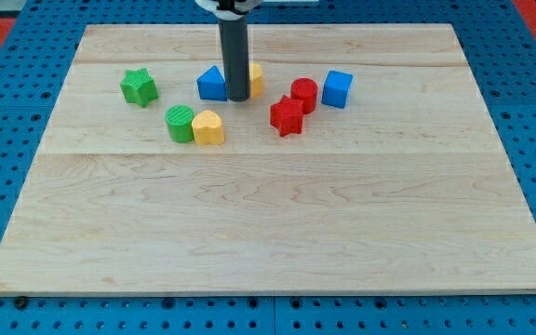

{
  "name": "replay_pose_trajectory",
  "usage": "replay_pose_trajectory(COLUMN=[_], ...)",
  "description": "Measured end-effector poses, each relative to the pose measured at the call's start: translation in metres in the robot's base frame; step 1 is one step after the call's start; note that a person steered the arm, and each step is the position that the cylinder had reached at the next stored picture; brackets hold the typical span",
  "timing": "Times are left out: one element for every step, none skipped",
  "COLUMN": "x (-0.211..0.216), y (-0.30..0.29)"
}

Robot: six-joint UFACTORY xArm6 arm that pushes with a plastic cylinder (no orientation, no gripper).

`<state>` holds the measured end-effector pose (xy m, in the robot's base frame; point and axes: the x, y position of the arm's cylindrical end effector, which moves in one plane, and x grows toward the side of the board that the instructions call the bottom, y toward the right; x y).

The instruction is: Push the yellow heart slightly down

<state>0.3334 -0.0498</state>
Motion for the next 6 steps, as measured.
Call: replay_pose_trajectory(x=[-0.026,-0.010,-0.005,-0.001,0.034,0.069], y=[-0.050,-0.090,-0.106,-0.074,-0.041,-0.037])
